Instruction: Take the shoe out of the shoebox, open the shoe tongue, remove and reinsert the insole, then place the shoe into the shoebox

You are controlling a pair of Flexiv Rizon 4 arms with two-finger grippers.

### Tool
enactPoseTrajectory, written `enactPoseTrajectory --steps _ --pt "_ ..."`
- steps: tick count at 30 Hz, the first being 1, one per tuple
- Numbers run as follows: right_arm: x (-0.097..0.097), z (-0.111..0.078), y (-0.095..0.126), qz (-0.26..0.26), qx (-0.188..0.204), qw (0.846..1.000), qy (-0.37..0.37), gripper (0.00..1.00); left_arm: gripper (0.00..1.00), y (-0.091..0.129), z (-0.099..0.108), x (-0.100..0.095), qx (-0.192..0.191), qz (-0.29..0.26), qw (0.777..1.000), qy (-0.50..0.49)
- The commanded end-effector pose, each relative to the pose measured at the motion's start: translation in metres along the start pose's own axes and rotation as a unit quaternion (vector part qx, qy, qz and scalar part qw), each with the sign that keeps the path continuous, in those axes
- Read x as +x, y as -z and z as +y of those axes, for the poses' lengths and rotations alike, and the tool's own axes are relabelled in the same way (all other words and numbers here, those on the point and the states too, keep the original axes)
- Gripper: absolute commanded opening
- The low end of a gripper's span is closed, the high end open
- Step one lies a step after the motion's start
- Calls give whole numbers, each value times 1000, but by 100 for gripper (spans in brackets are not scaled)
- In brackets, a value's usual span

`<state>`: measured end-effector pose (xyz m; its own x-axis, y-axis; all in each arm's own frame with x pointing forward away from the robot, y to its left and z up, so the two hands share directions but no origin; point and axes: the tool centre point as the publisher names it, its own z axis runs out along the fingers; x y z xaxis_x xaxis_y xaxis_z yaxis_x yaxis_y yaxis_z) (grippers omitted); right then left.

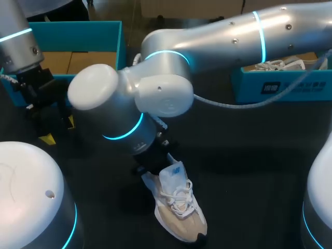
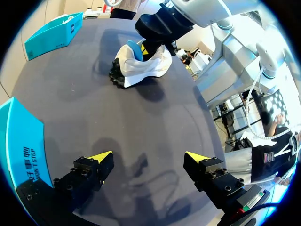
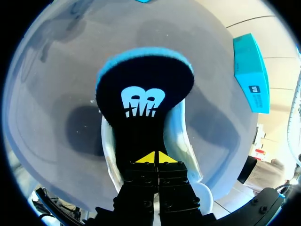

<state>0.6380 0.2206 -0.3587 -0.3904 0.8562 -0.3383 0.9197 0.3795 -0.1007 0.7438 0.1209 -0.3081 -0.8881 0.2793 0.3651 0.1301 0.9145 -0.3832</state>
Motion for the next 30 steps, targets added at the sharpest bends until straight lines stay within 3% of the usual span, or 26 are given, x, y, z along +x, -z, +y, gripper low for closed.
enactPoseTrajectory --steps 1,12,20,25,30 --pt "-1 -1 -10 23 1 1000 3 0 100 2 0 -1 -3 2 1000 0" --pt "11 11 -24 59 10 998 14 0 100 0 3 -7 0 8 1000 1" --pt "3 25 -3 45 3 999 20 0 100 2 9 -13 0 12 1000 -1" --pt "-4 19 18 15 14 1000 9 0 100 4 14 -18 2 16 1000 0" --pt "-1 11 17 14 40 999 2 0 100 4 14 -24 2 21 1000 -4"
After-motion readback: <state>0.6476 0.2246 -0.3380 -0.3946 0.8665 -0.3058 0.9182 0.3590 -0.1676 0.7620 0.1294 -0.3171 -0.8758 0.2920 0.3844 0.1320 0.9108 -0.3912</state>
